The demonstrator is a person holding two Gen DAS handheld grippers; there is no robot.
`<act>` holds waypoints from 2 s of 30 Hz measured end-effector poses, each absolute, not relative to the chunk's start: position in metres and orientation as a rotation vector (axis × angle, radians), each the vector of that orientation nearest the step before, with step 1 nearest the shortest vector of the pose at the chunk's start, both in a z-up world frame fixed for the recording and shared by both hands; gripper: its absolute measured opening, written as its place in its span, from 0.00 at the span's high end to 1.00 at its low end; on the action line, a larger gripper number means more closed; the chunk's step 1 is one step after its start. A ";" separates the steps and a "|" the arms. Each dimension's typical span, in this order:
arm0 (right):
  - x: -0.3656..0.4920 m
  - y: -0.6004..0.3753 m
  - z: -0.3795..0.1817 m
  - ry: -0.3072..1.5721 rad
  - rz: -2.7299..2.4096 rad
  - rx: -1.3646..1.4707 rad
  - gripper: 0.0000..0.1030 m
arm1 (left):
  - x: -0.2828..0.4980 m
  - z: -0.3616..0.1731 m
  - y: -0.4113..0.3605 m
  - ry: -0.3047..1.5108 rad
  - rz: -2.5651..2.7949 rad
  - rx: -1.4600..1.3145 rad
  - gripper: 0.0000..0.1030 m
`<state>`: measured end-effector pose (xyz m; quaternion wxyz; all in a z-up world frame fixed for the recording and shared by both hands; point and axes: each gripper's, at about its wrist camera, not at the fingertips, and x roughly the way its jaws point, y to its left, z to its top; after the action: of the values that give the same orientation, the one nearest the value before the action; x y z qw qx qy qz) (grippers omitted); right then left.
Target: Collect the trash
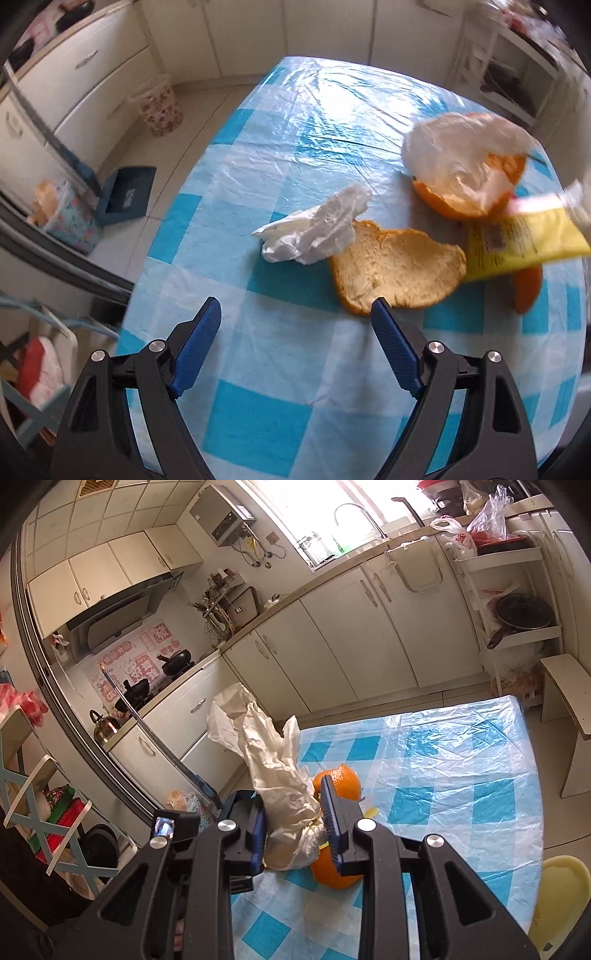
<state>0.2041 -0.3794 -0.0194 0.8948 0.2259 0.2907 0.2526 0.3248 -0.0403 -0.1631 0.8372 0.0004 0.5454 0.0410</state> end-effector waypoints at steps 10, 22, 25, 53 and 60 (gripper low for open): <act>0.203 -0.389 -0.018 0.595 0.511 0.483 0.71 | 0.341 -0.163 -0.046 1.106 0.104 -0.128 0.79; 0.199 -0.395 -0.017 0.585 0.505 0.492 0.70 | 0.301 -0.162 -0.043 1.141 -0.033 -0.333 0.34; 0.198 -0.394 -0.017 0.586 0.509 0.487 0.70 | 0.301 -0.164 -0.031 1.162 -0.093 -0.493 0.30; 0.196 -0.403 -0.013 0.573 0.518 0.492 0.69 | 0.305 -0.229 -0.029 1.167 -0.047 -1.233 0.95; 0.191 -0.409 -0.011 0.570 0.481 0.488 0.69 | 0.276 -0.179 -0.030 1.164 -0.066 -0.924 0.95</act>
<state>0.1914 -0.4089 -0.0114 0.9023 0.2359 0.2756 0.2328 0.2763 -0.0302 -0.1794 0.7358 -0.4205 0.5299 -0.0302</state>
